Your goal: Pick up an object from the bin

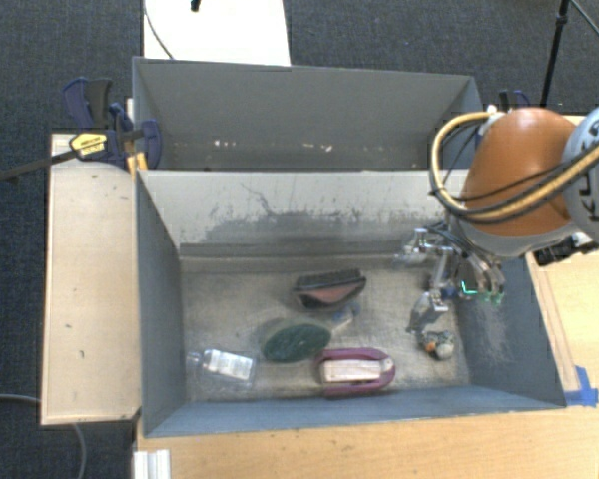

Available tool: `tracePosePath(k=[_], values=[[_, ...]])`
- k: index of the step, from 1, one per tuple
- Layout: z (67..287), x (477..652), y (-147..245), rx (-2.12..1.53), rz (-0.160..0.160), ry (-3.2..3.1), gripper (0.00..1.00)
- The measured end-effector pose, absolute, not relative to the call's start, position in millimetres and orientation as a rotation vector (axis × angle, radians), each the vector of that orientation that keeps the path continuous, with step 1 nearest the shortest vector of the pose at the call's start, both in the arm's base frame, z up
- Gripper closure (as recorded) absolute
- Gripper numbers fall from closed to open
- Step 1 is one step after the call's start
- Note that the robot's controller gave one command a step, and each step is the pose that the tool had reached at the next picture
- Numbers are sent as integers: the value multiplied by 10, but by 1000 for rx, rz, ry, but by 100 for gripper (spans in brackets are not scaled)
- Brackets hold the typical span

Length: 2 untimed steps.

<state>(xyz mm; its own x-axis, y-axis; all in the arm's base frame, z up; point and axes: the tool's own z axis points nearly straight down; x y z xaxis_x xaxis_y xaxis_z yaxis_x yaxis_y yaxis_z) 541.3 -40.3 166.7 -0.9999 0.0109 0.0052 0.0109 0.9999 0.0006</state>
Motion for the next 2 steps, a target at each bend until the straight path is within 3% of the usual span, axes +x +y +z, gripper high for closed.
tracePosePath(k=[1,2], values=[[759,5780,72,102,-3,-3138,0],[795,5787,47,99,0,-3142,100]])
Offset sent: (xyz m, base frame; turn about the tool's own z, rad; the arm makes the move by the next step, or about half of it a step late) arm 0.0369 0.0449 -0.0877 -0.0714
